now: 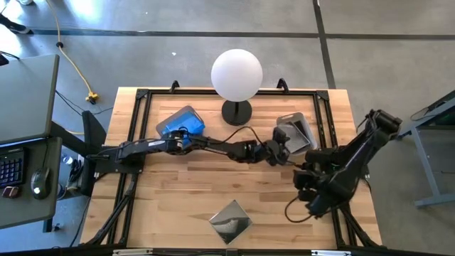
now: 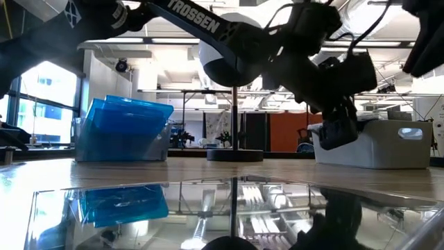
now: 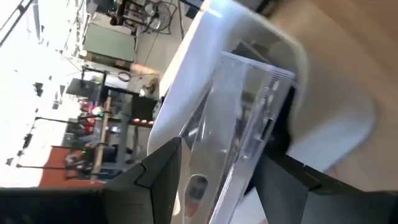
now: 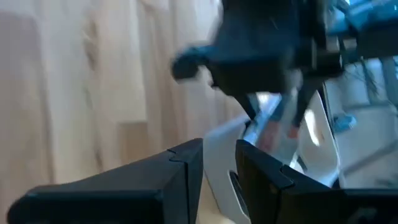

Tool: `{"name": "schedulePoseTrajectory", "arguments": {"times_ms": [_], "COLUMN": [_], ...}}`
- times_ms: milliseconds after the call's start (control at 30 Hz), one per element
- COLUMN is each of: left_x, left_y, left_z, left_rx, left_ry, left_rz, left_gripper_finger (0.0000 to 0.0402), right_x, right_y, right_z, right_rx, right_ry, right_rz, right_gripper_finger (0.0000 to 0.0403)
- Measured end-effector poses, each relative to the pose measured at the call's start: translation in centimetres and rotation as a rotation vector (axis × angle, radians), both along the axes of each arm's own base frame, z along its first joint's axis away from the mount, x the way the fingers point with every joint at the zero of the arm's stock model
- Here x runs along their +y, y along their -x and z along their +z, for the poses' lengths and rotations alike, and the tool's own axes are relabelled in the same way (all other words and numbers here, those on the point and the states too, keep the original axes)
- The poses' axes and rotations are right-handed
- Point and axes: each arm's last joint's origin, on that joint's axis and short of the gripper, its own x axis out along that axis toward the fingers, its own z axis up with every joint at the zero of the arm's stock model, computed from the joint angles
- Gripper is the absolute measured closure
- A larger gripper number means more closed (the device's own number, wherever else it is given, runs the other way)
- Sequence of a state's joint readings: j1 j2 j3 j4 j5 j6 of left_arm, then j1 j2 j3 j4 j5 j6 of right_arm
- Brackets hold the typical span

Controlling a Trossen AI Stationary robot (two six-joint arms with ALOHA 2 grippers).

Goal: Pick & place jewel cases by type
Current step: Put the top black CD case into the gray bin

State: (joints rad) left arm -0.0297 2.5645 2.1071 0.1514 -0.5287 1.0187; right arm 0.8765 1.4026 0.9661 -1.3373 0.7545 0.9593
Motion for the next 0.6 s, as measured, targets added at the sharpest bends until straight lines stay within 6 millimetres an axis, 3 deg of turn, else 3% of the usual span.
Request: {"name": "schedulePoseTrajectory", "arguments": {"times_ms": [100,200,400,600], "left_x": [-0.4,0.5,1.7,-0.3], "left_y": [0.1,0.2,0.5,1.1], "left_z": [-0.3,-0.6,-0.7,-0.9], "left_rx": [0.041,0.073,0.075,0.158], "left_ry": [-0.006,0.025,0.009,-0.084], "left_rz": [-0.004,-0.019,0.134,0.213], "left_gripper_finger": [0.022,0.022,0.022,0.022], "right_x": [-0.3,-0.7,-1.9,-2.9], "right_y": [-0.7,-1.5,-2.7,-3.4], "right_z": [-0.8,-1.5,-1.8,-1.8], "right_rx": [0.043,0.089,0.066,0.09], "right_ry": [0.037,0.055,0.048,0.064], "right_rz": [-0.064,-0.107,-0.221,-0.245], "right_gripper_finger": [0.0314,0.0314,0.0314,0.0314]}}
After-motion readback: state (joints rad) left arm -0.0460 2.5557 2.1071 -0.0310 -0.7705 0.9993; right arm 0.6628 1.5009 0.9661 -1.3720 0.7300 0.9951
